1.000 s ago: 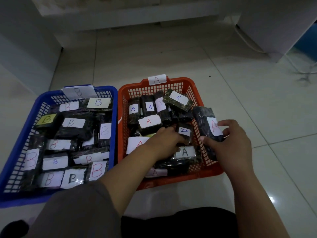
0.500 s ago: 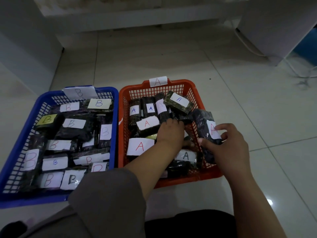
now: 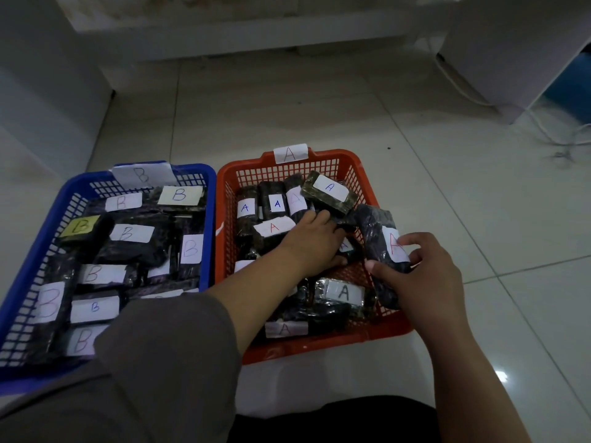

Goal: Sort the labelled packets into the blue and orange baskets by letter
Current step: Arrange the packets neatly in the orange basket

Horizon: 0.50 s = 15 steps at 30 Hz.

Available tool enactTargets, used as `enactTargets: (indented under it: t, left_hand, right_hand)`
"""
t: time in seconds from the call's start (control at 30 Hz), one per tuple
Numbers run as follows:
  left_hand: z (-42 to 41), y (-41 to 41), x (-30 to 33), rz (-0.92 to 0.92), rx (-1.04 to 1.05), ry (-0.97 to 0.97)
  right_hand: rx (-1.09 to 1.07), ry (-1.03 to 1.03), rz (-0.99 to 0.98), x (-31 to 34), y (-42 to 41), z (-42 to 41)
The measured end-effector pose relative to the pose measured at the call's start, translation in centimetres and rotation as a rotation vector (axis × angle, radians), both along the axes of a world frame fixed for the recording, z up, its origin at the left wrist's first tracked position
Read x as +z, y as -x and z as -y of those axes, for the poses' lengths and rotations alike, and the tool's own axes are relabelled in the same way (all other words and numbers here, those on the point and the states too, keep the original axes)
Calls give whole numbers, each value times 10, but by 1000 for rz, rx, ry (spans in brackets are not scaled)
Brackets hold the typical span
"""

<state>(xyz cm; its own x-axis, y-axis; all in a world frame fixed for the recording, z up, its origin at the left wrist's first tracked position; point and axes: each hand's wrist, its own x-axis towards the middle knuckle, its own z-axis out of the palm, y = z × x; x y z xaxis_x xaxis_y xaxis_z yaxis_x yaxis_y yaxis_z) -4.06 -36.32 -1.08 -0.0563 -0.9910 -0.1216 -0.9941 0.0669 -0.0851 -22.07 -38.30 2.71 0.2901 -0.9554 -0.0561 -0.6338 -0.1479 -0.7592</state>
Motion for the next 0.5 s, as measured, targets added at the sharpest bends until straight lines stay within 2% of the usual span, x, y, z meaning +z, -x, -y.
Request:
enactTargets:
  t: [0.17, 0.23, 0.33, 0.4, 0.5]
  left_hand:
    - [-1, 5, -2, -5, 88, 45]
    - [-5, 9, 1, -131, 103, 88]
    - [-17, 22, 1, -291, 90, 0]
    - [-24, 28, -5, -242, 84, -17]
    - [-30, 28, -9, -270, 195, 19]
  right_hand:
    - [3, 9, -10, -1, 0, 0]
    - [3, 6, -4, -1, 0, 0]
    - [-5, 0, 3, -2, 0, 1]
    - [-3, 3, -5, -2, 0, 1]
    - [4, 14, -18, -2, 0, 0]
